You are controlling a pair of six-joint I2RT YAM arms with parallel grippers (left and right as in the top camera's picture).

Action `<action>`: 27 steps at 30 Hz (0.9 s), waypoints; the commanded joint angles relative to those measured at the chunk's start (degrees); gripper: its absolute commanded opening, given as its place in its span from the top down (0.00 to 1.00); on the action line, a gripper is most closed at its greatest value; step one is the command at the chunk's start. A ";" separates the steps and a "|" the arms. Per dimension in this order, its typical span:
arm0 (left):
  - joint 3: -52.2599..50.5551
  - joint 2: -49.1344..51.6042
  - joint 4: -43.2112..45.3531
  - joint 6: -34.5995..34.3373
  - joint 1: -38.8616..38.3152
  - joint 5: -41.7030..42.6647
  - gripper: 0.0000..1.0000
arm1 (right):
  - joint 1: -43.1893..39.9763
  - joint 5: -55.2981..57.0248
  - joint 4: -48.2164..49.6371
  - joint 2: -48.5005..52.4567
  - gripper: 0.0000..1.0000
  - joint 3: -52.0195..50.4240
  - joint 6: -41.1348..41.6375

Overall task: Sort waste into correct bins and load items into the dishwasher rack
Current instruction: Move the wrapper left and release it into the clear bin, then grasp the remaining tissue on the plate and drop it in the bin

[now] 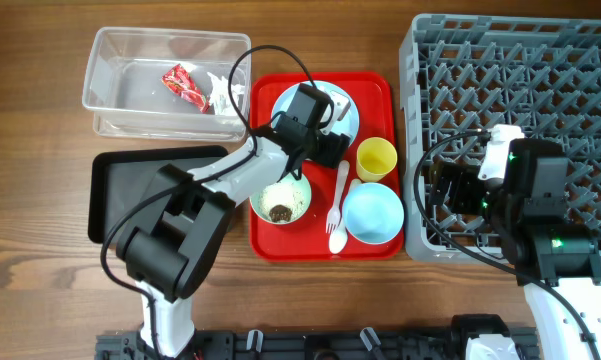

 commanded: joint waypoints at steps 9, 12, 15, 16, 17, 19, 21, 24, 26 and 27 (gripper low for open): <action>-0.13 0.70 -0.33 1.07 0.15 -4.17 0.96 | 0.22 0.52 -0.33 0.11 0.00 1.40 -0.04; -0.13 -2.27 -0.76 0.98 0.46 -7.10 0.96 | 0.22 0.55 -0.33 0.11 0.00 1.40 -0.04; -0.13 -7.72 -1.79 0.66 1.84 -9.05 0.96 | 0.22 0.55 -0.31 0.11 0.00 1.40 -0.09; -0.13 -9.18 -2.16 0.66 2.38 -9.05 0.96 | 0.22 0.55 -0.28 0.11 0.00 1.40 -0.07; -0.13 -11.02 -2.71 0.63 3.21 -9.05 0.96 | 0.22 0.55 -0.28 0.11 0.00 1.40 -0.09; -0.13 -14.71 -3.63 0.63 5.38 -9.05 0.96 | 0.22 0.55 -0.28 0.11 0.00 1.40 -0.09; -0.13 -17.86 -4.07 0.31 8.04 -9.05 0.96 | 0.22 0.55 -0.28 0.11 0.00 1.40 -0.07; -0.13 -20.98 -4.09 -1.07 13.46 -9.05 0.96 | 0.22 0.52 -0.31 0.11 0.00 1.40 -0.04; -0.13 -21.31 -4.11 -1.07 17.03 -9.03 0.96 | 0.22 0.55 -0.28 0.11 0.00 1.40 -0.07; -0.15 -21.18 -4.39 -1.07 18.58 -9.03 0.94 | 0.22 0.55 -0.28 0.11 0.00 1.40 -0.07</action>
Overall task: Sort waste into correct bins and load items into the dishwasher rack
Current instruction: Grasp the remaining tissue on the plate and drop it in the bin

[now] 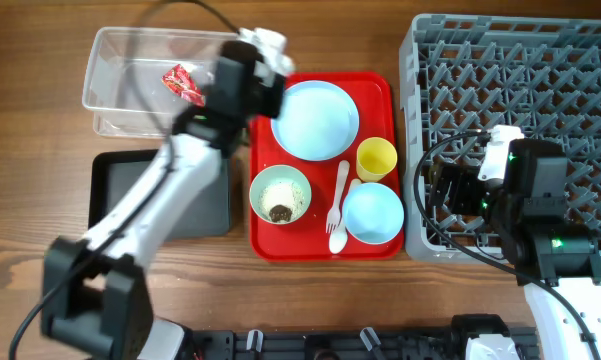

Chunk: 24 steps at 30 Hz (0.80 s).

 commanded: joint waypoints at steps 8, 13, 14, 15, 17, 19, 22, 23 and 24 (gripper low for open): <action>-0.09 5.27 -3.02 -1.03 14.36 -0.96 0.58 | 0.22 0.52 0.09 0.11 0.00 1.40 -0.04; -0.07 4.22 -2.93 -1.01 14.71 -0.96 0.44 | 0.22 0.55 0.11 0.11 0.00 1.40 -0.04; -0.07 3.50 -3.21 -1.03 14.51 -0.74 0.44 | 0.22 0.52 0.11 0.11 0.00 1.40 -0.07; -0.07 2.21 -4.04 -1.09 14.01 -0.15 0.44 | 0.22 0.55 0.11 0.11 0.00 1.40 -0.07; -0.07 -0.63 -6.75 -3.37 12.57 1.31 0.44 | 0.22 0.55 0.09 0.11 0.00 1.40 -0.07; -0.07 -3.26 -10.51 -6.03 10.69 1.95 0.43 | 0.22 0.52 0.04 0.11 0.00 1.40 -0.04; -0.07 -6.88 -18.60 -10.32 6.36 2.29 0.35 | 0.22 0.52 -0.09 0.11 0.00 1.40 -0.07; -0.09 -7.45 -20.92 -11.82 4.83 2.32 0.32 | 0.22 0.52 -0.11 0.11 0.00 1.40 -0.07; -0.09 -7.61 -23.15 -13.44 3.17 2.49 0.30 | 0.22 0.52 -0.09 0.11 0.00 1.40 -0.07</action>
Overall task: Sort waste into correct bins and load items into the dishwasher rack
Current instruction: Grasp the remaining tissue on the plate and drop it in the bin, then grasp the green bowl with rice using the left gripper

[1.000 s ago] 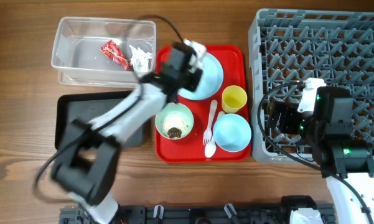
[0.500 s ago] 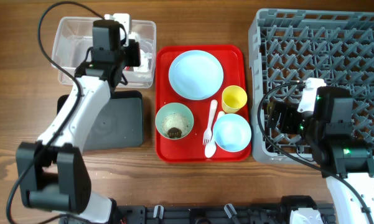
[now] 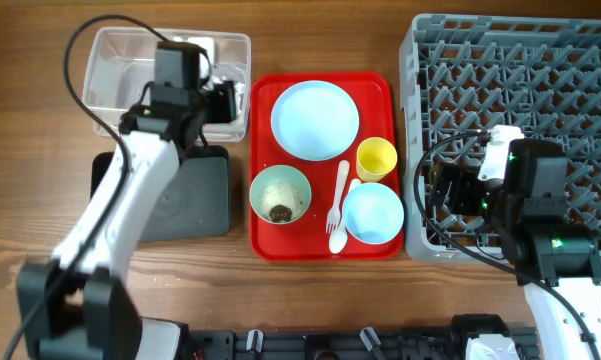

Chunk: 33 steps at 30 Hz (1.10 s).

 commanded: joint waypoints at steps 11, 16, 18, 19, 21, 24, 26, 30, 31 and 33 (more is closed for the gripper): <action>-1.88 3.93 -12.20 -21.99 -22.97 1.97 0.27 | 0.22 0.50 -0.02 0.11 0.00 1.40 -0.04; -1.88 9.84 -12.22 -26.34 -26.75 1.97 0.29 | 0.22 0.50 -0.33 0.11 0.00 1.40 -0.07; -1.88 12.17 -12.00 -28.06 -27.71 1.97 0.29 | 0.22 0.48 -0.39 0.11 0.00 1.40 -0.02; -1.88 13.22 -11.54 -28.04 -28.04 2.01 0.30 | 0.22 0.48 -0.39 0.11 0.00 1.40 -0.02; -1.88 14.99 -10.86 -28.00 -28.52 1.99 0.37 | 0.22 0.50 -0.37 0.11 0.00 1.40 -0.04; -1.88 16.46 -10.45 -27.98 -28.74 1.99 0.54 | 0.22 0.50 -0.39 0.11 0.00 1.40 -0.04; -1.88 16.59 -10.23 -27.98 -28.74 1.99 0.75 | 0.22 0.50 -0.37 0.11 0.00 1.40 -0.04; -1.88 16.59 -10.19 -27.98 -28.74 1.97 0.93 | 0.22 0.50 -0.39 0.11 0.00 1.40 -0.07; -1.88 16.59 -10.21 -27.98 -28.74 1.97 0.94 | 0.22 0.50 -0.39 0.11 0.00 1.40 -0.04; -1.88 16.59 -10.25 -27.98 -28.74 1.99 0.96 | 0.22 0.50 -0.37 0.11 0.00 1.40 -0.07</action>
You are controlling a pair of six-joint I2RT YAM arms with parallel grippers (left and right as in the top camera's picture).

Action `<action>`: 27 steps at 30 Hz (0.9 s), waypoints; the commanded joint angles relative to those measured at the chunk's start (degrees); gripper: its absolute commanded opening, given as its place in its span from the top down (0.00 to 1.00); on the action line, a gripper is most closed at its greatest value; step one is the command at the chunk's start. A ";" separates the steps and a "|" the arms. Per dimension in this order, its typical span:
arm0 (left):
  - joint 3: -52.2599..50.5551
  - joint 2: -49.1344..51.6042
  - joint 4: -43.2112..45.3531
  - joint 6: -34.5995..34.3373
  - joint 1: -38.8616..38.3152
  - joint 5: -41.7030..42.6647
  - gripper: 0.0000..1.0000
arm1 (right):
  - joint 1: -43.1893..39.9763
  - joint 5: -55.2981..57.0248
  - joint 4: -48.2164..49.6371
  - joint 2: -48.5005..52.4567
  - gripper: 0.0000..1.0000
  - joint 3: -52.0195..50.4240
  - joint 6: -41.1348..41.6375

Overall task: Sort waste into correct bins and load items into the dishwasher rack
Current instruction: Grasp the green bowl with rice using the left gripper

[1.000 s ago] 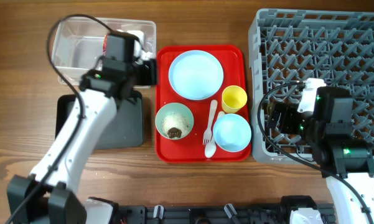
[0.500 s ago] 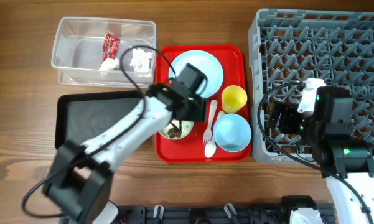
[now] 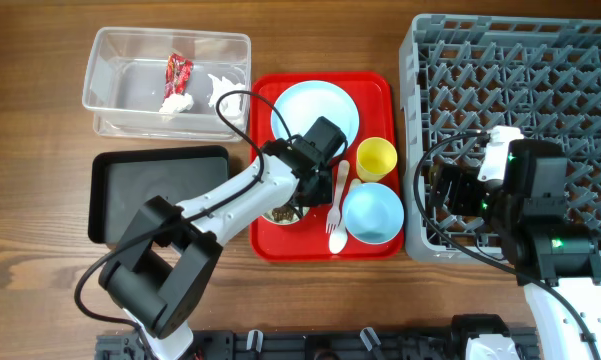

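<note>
My left gripper reaches down over the green bowl on the red tray and hides most of it; whether its fingers are open cannot be made out. On the tray are also a pale blue plate, a yellow cup, a white fork and a blue bowl. The clear bin holds a red wrapper and white crumpled paper. My right gripper hovers at the left edge of the grey dishwasher rack.
A black tray lies left of the red tray, below the clear bin. The left arm's cable loops over the bin's right corner. The rack fills the right side of the wooden table.
My left gripper has moved from over the clear bin to over the green bowl on the red tray. White crumpled paper now shows beside the wrapper in the bin. The right arm is still.
My left gripper was first down on the pale blue plate. Then it was at the bin's right corner, the plate bare, then over the bin. Now it is over the green bowl, with an added white crumple in the bin. The right arm never moved.
</note>
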 commanded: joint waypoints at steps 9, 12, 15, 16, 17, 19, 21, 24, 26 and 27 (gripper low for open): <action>-0.24 -4.46 -2.84 -0.28 -0.26 0.72 0.96 | 0.22 0.52 0.02 0.11 0.00 1.40 -0.04; -0.22 -7.98 -4.24 -0.04 -0.20 0.70 0.96 | 0.22 0.52 0.02 0.11 0.00 1.40 -0.04; -0.22 -10.93 -5.20 0.33 -0.13 0.72 0.96 | 0.22 0.52 0.04 0.11 0.00 1.40 -0.07; -0.22 -12.39 -5.57 0.35 0.17 0.72 0.96 | 0.22 0.52 0.07 0.11 0.00 1.40 -0.07; -0.22 -13.07 -5.73 0.35 0.44 0.72 0.96 | 0.22 0.52 0.07 0.11 0.00 1.40 -0.04; -0.22 -14.71 -6.34 0.35 1.55 0.72 0.96 | 0.22 0.52 0.04 0.11 0.00 1.40 -0.07; -0.22 -16.81 -7.21 0.39 3.63 0.72 0.96 | 0.22 0.52 0.04 0.11 0.00 1.40 -0.07; -0.22 -19.82 -9.07 1.14 8.24 0.74 0.96 | 0.22 0.52 0.04 0.11 0.00 1.40 -0.04; -0.24 -21.31 -10.73 1.60 11.96 0.87 0.96 | 0.22 0.52 0.04 0.11 0.00 1.40 -0.04; -0.24 -21.92 -11.52 2.27 14.08 1.79 0.96 | 0.22 0.52 0.04 0.11 0.00 1.40 -0.07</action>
